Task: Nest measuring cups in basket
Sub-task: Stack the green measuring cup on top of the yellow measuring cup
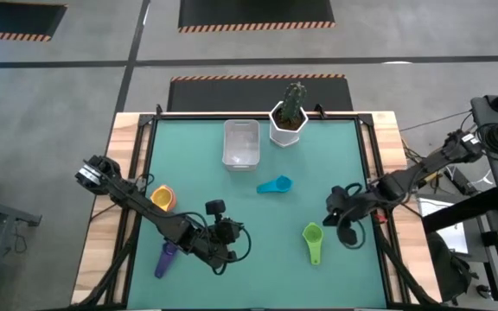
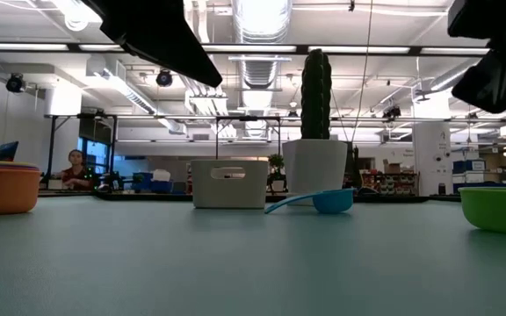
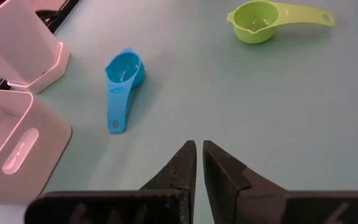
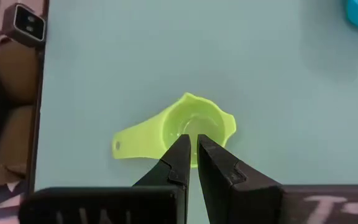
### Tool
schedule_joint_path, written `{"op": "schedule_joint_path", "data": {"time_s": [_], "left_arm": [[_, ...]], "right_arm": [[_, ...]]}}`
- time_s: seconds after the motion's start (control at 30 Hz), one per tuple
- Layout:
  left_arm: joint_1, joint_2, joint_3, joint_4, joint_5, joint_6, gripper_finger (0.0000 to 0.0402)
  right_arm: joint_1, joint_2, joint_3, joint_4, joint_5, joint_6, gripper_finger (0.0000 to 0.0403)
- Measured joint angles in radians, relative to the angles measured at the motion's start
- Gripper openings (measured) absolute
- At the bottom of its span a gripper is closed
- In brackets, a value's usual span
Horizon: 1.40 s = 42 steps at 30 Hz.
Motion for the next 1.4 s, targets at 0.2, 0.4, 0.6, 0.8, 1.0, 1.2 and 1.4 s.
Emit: {"op": "schedule_joint_path", "data": {"time_s": [0.2,0.4,0.6,0.8,1.0,1.2,1.4], "left_arm": [[0.001,0.000,0.000,0.003,0.000,0.000,0.0011],[0.002,0.000,0.000,0.002,0.000,0.000,0.0011],[0.002,0.000,0.000,0.001,0.000,0.000,0.0011],[0.002,0.000,0.000,-0.004,0.000,0.016,0.0011],[0.003,0.000,0.000,-0.006,0.000,0.083,0.0011],[0.005,-0.010,0.000,-0.007,-0.010,0.132,0.0011],[0.006,-0.012,0.000,-0.008,-0.048,0.175,0.0011]], "right_arm": [[0.002,0.069,0.045,-0.051,-0.001,0.009,0.0018],[0.004,0.116,0.094,-0.077,-0.002,0.010,0.0018],[0.004,0.129,0.106,-0.082,-0.001,0.008,0.0018],[0.027,0.130,0.102,-0.106,-0.002,0.118,0.0018],[0.070,0.145,0.101,-0.143,-0.001,0.275,0.0018],[0.090,0.190,0.100,-0.142,0.065,0.339,0.0018],[0.089,0.268,0.100,-0.141,0.129,0.394,0.0028]]}}
